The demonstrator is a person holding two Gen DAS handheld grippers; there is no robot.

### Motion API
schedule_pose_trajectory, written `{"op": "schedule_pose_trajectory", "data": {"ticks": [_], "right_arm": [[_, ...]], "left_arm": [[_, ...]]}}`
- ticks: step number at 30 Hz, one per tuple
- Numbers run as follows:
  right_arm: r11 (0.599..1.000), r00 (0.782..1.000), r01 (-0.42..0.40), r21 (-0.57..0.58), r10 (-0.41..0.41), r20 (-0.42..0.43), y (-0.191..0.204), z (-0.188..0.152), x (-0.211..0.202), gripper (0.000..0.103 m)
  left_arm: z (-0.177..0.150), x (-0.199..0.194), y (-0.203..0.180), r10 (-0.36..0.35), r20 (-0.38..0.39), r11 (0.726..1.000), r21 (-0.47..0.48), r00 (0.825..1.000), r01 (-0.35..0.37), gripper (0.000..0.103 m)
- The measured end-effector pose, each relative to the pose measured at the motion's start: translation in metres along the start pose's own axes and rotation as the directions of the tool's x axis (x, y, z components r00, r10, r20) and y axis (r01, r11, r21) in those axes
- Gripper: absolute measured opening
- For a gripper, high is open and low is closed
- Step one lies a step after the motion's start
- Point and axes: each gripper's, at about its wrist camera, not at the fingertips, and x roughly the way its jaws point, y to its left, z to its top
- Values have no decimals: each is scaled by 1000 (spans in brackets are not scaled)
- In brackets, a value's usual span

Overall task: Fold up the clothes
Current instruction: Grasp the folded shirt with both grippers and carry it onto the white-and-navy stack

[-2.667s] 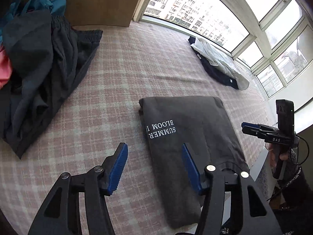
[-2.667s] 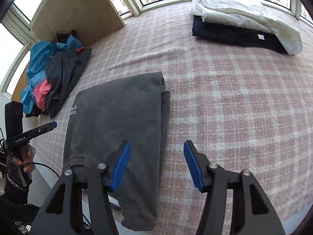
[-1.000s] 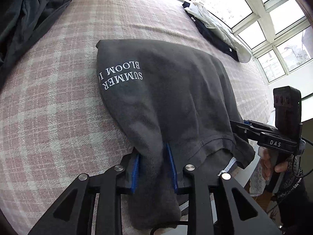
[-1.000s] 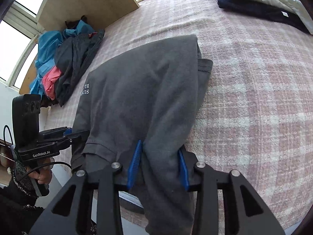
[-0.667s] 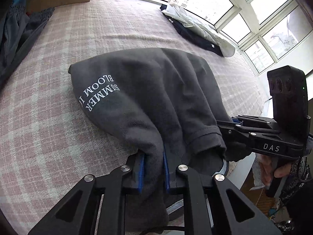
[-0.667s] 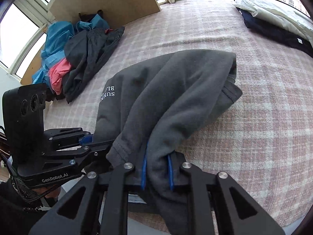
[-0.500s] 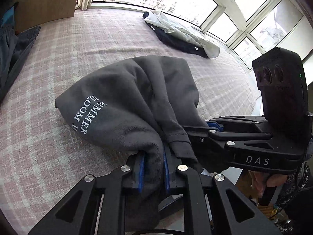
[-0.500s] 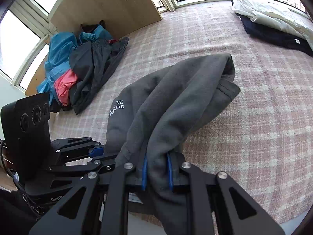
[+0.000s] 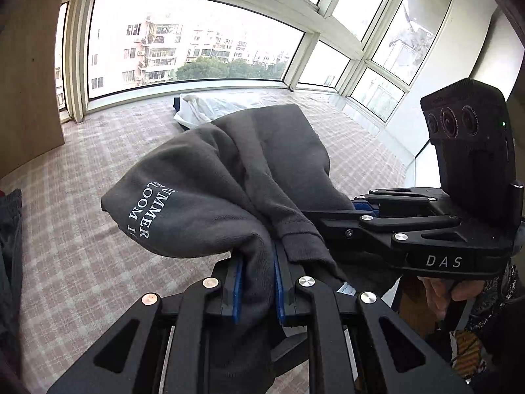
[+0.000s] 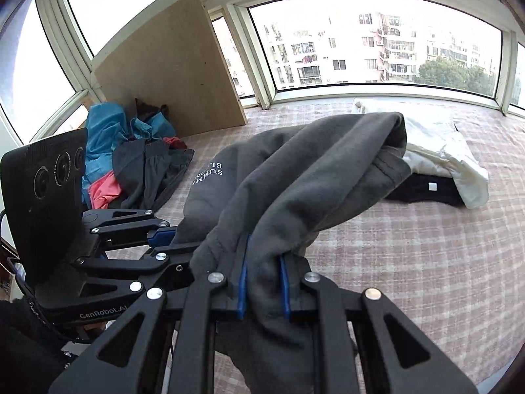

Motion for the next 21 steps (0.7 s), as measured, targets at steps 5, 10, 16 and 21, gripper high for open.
{"op": "schedule_pose_trajectory", "data": {"ticks": [5,10,16,21], "right_arm": [[998,999,42,-50,-42,4,-81,65,-3,15],[998,1000,31,-60,-31,-5,-158,114,22,15],[999,998,-24,-40,22,-62,-231,143,84,15],[996,988,-59,-69,48,-147,-265,148,137,15]], "left_arm": [[81,47,-42,41,68,996,82,997,-46,14],[165,111,-60,91,82,988,117,992,-101,14],[228,189,-60,170,43,971,165,984,-175,14],[238,246,-35,209,-7,969,135,978,-206,14]]}}
